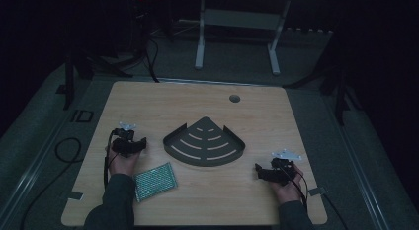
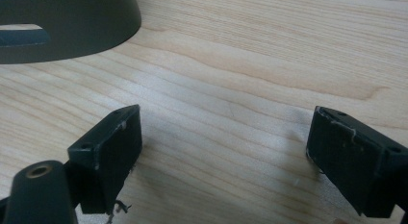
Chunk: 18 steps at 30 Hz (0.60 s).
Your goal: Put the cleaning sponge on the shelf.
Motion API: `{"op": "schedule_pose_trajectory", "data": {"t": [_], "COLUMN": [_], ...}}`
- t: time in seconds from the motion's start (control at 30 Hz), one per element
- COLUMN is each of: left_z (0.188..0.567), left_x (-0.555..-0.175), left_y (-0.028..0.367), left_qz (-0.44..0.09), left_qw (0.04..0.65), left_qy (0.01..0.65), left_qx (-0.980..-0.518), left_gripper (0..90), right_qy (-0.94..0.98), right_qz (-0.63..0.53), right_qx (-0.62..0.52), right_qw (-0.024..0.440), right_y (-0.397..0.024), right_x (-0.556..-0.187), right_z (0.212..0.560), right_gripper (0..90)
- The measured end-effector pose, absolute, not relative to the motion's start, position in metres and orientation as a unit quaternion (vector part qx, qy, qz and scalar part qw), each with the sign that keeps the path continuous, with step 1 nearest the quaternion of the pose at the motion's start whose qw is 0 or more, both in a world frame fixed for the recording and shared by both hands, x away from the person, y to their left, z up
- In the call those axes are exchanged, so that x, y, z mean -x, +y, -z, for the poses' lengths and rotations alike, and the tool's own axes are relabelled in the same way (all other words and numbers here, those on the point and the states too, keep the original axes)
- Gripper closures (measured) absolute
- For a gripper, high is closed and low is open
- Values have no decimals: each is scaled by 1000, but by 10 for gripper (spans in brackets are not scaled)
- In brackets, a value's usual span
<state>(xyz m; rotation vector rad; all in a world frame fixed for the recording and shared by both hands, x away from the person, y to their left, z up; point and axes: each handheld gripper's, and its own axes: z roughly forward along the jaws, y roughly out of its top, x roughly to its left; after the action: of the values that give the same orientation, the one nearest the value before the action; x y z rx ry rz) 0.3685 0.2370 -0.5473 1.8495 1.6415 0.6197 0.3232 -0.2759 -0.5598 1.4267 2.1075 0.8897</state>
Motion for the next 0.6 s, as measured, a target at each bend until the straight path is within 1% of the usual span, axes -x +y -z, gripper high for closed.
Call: {"op": "schedule_pose_trajectory", "data": {"t": [0.1,0.13,0.2,0.37,0.5,0.6], "left_z": [538,538,529,512,505,501], "left_x": [-362,-362,-354,-337,-324,-314], "left_y": [238,238,235,226,218,211], "left_qz": [-227,-227,-226,-216,-198,-184], "left_qw": [317,317,333,366,378,381], "left_qy": [603,603,583,532,493,464], "left_qx": [-696,-696,-705,-733,-758,-779], "left_gripper": [464,472,478,529,587,674], "right_qy": [763,763,763,763,763,763], "right_qz": [-322,-322,-322,-322,-322,-322], "right_qx": [-516,-516,-515,-515,-515,-515], "right_qw": [221,221,221,221,221,220], "right_y": [-276,-276,-276,-276,-276,-276], "right_x": [-323,-323,-323,-323,-323,-323], "right_z": [560,560,560,560,560,560], "right_gripper": [119,119,119,119,119,119]}}
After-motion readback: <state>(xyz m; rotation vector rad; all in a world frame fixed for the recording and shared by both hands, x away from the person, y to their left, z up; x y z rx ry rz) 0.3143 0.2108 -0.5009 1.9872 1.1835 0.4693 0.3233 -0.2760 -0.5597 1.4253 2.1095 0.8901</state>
